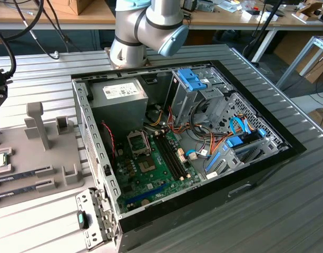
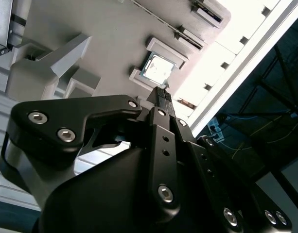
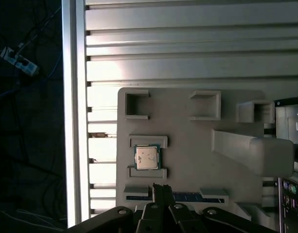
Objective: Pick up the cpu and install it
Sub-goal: 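Reach for the cpu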
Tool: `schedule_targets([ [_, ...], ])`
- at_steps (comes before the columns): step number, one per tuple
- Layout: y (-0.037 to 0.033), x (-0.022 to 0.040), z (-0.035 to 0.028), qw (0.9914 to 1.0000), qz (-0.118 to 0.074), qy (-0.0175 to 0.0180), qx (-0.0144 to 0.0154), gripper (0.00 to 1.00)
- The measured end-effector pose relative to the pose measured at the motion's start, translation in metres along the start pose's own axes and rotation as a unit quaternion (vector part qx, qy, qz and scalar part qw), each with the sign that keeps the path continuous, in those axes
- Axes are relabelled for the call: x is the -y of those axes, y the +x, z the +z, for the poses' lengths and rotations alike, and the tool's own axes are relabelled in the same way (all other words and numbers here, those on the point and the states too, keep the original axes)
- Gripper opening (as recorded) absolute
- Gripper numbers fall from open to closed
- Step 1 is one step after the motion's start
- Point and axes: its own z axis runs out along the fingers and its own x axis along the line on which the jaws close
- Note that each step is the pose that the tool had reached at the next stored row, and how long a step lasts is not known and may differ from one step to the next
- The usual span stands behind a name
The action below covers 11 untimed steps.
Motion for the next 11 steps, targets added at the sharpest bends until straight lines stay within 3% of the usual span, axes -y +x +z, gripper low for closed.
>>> schedule_targets([
  [11, -0.0001, 0.0000, 0.0073, 1.00000, 0.000, -0.0001, 0.0001, 0.11],
])
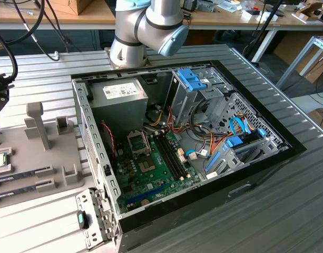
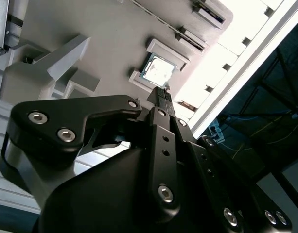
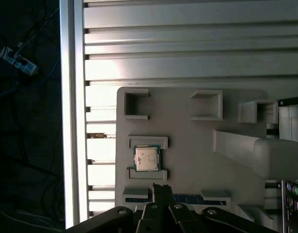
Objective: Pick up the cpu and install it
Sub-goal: 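Reach for the cpu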
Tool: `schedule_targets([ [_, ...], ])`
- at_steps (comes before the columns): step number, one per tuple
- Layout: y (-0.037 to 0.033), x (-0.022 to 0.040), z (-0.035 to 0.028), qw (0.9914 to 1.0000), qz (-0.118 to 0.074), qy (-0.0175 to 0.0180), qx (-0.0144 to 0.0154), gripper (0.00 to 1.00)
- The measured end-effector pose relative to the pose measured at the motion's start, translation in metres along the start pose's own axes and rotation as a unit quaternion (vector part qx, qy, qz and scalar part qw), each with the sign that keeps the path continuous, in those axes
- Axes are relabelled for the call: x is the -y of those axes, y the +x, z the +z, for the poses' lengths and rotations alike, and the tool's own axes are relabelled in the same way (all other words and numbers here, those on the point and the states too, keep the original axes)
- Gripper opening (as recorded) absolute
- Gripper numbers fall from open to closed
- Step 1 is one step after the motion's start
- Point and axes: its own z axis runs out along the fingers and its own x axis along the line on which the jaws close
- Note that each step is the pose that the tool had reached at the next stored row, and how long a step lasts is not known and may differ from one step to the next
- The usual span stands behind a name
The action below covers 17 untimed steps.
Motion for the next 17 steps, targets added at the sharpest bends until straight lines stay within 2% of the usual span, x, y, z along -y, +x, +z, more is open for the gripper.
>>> schedule_targets([
  [17, -0.0002, 0.0000, 0.0114, 1.00000, 0.000, 0.0000, 0.0000, 0.11],
])
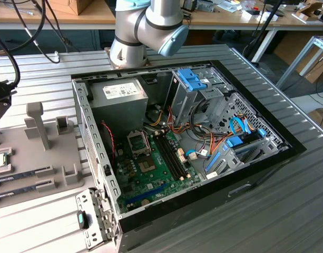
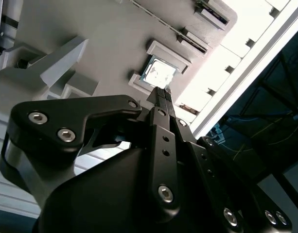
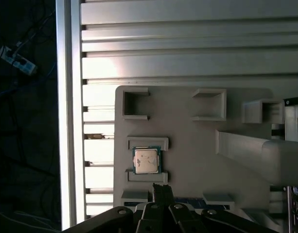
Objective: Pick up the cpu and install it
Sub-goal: 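Reach for the cpu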
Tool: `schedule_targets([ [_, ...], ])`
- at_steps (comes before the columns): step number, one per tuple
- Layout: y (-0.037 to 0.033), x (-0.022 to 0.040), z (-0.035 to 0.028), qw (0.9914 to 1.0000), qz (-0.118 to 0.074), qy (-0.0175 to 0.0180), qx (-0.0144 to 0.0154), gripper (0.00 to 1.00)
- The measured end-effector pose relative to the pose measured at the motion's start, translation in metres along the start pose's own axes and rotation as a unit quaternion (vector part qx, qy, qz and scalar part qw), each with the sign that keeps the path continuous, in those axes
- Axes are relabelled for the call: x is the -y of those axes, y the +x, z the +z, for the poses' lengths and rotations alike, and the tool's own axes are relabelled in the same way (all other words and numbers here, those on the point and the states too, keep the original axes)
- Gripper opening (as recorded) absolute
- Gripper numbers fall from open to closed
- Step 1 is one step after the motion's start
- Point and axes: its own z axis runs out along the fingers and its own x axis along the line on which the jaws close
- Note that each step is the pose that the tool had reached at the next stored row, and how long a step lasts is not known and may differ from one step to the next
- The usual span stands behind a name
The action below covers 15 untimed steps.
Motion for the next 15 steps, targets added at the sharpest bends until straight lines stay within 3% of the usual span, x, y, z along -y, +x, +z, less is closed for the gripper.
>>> schedule_targets([
  [15, -0.0001, 0.0000, 0.0087, 1.00000, 0.000, 0.0000, 0.0000, 0.11],
])
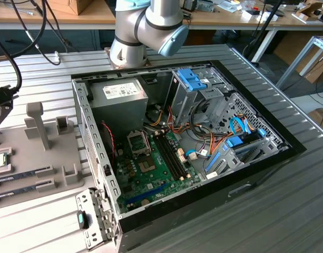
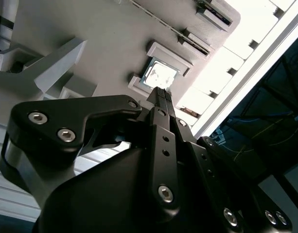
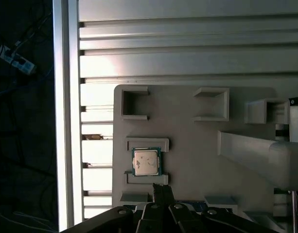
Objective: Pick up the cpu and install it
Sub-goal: 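Reach for the cpu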
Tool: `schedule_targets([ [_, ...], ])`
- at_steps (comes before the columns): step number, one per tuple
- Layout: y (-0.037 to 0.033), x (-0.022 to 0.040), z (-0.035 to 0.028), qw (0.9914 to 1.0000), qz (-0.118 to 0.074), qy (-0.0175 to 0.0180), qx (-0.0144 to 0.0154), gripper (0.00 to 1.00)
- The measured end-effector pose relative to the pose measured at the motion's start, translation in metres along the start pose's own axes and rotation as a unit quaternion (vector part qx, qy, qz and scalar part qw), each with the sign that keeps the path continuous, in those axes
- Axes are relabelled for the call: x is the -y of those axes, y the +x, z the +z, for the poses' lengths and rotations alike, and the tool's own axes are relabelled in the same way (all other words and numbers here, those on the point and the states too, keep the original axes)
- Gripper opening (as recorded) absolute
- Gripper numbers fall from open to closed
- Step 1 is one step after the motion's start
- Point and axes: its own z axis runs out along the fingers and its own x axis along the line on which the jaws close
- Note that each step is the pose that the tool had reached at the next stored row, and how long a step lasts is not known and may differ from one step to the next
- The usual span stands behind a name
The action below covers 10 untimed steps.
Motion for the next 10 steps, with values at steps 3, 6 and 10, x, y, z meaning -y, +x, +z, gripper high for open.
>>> schedule_targets([
  [3, 0.0001, -0.0002, 0.0010, 1.00000, 0.000, 0.0000, 0.0000, 0.11],
  [6, 0.0002, -0.0004, 0.0018, 1.00000, 0.000, 0.0000, 0.0000, 0.11],
  [10, 0.0002, -0.0004, 0.0034, 1.00000, 0.000, 0.0000, 0.0001, 0.11],
])
